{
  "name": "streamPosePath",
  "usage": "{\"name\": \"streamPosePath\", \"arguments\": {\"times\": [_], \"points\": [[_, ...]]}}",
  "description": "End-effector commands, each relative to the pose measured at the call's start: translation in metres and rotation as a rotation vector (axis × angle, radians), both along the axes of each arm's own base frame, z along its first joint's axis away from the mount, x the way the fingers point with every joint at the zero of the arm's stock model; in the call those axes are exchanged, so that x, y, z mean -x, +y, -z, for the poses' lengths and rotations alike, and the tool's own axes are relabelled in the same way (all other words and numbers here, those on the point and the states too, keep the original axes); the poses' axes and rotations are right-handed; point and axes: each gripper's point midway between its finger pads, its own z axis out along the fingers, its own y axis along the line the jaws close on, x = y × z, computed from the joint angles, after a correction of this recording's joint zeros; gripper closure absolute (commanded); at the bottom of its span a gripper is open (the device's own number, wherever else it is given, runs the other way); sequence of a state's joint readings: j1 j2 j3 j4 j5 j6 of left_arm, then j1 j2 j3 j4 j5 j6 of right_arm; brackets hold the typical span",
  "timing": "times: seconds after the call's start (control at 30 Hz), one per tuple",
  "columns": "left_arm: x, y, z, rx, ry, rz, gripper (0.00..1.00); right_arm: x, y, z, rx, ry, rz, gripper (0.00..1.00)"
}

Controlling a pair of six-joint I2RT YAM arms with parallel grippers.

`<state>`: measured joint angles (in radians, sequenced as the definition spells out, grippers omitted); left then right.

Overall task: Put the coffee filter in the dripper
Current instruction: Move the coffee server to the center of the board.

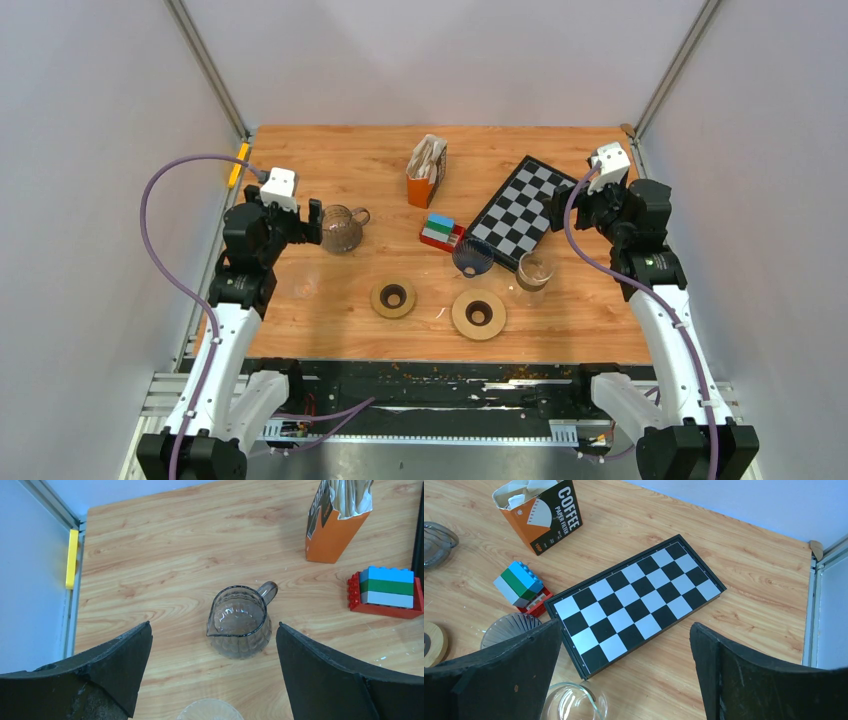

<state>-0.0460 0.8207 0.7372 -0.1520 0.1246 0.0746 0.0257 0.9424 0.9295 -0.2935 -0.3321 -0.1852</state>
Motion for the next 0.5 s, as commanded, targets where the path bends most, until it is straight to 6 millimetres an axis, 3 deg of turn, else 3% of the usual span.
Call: {"name": "streamPosePath", "arguments": {"times": [0.0,0.33,0.47], "points": [[-0.003,-0.002,-0.006,-0.004,-0.035,0.017,0.00,-0.001,0.004,-0.009,0.001,-0.039,-0.023,0.00],[-0.002,0.000,-0.007,-0.015,-0.033,0.014,0.00,-0.001,0.004,-0.010,0.000,-0.042,-0.023,0.00],[0.000,0.000,-0.016,-0.028,-0.026,0.019,0.00,-0.001,0.005,-0.011,0.004,-0.046,-0.030,0.00]]}}
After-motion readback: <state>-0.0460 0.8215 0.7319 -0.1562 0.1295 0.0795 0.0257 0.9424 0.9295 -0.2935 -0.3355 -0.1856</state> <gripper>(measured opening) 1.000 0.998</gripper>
